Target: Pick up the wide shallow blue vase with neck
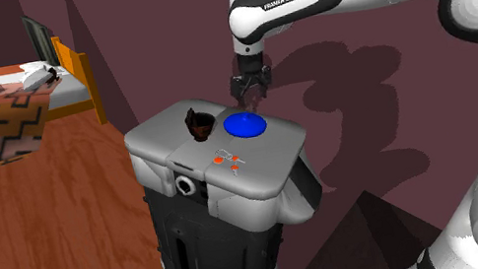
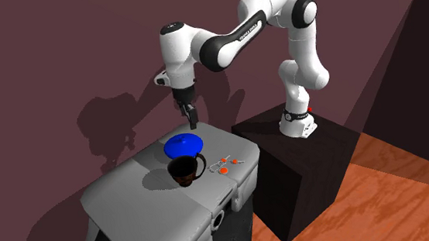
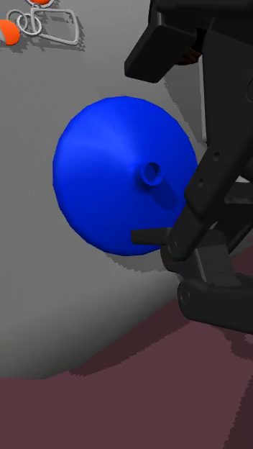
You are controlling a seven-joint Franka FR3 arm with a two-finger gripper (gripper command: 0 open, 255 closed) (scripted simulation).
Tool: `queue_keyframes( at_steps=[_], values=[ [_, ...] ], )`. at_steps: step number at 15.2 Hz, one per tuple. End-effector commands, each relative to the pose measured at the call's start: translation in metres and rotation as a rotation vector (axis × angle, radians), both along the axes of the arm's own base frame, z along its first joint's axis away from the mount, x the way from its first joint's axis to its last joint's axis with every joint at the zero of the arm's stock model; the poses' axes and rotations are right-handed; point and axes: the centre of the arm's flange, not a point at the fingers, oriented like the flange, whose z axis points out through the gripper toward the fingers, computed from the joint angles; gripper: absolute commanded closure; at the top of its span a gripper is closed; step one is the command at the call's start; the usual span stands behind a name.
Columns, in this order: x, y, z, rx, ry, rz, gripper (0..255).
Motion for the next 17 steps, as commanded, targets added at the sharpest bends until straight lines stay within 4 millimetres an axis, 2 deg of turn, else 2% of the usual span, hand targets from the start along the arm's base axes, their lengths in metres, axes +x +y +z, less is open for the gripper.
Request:
queue_keyframes(
  at_steps=[1,3,4,11,13,14,17],
  values=[
    [0.024,-0.003,-0.008,0.000,-0.010,-0.003,0],
    [0.049,-0.006,-0.014,0.000,-0.020,-0.006,0],
    [0.051,-0.006,-0.014,0.000,-0.021,-0.006,0],
    [0.051,-0.006,-0.054,0.000,-0.021,-0.006,0],
    [0.051,-0.006,-0.054,0.000,-0.021,-0.006,0],
    [0.051,-0.006,-0.054,0.000,-0.021,-0.006,255],
    [0.051,-0.006,-0.054,0.000,-0.021,-0.006,255]
  ],
)
